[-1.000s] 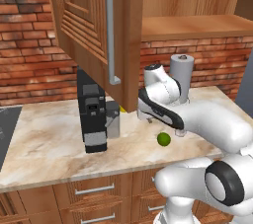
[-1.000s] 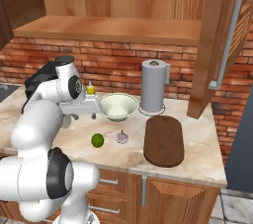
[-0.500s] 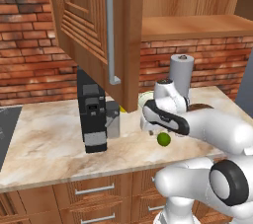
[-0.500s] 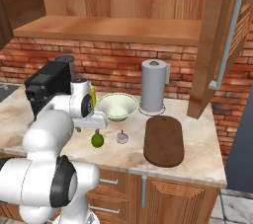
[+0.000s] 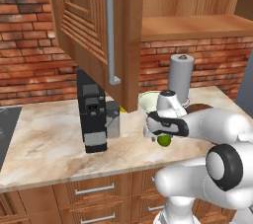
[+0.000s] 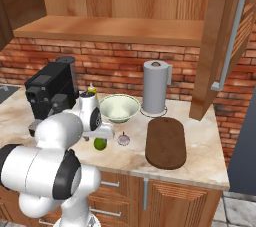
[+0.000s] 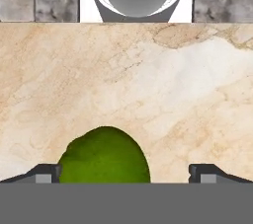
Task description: Open the cabinet. Place the bowl and condiment on the counter. Then place the lime and garlic on the cutting board.
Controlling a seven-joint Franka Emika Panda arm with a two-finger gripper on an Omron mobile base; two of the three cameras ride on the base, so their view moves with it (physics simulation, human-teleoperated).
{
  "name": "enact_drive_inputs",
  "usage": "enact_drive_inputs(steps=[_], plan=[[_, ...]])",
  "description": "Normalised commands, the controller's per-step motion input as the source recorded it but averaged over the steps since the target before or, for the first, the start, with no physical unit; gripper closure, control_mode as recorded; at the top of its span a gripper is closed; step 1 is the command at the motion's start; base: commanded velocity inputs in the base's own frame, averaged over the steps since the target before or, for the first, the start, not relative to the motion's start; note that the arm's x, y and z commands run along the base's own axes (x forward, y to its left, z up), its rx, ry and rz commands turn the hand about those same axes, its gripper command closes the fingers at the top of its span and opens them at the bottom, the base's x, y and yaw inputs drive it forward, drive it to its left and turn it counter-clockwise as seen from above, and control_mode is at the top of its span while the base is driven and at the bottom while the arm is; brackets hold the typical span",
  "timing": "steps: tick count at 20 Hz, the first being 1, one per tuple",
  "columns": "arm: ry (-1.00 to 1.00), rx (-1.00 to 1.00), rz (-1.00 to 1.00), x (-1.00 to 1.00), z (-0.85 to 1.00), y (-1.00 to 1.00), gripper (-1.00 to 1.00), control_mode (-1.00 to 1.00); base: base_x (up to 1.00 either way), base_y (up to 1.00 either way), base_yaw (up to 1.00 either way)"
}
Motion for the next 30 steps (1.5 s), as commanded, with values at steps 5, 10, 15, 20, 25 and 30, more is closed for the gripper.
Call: enact_drive_inputs(steps=[5,10,15,20,25,30], plan=[[-0.01,0.00,0.00,0.20,-0.03,-0.13,-1.00,-1.00,0.00,0.00,0.00],[0.00,0.00,0.00,-0.09,-0.20,-0.03,-1.00,-1.00,0.00,0.00,0.00],[0.00,-0.01,0.00,-0.36,-0.11,0.00,-1.00,-1.00,0.00,0.00,0.00],[-0.01,0.00,0.00,-0.22,0.01,0.00,1.00,-1.00,0.00,0.00,0.00],[-0.03,0.00,0.00,-0.05,0.29,-0.07,1.00,-1.00,0.00,0.00,0.00],[-0.02,0.00,0.00,0.00,0.09,-0.10,1.00,-1.00,0.00,0.00,0.00]])
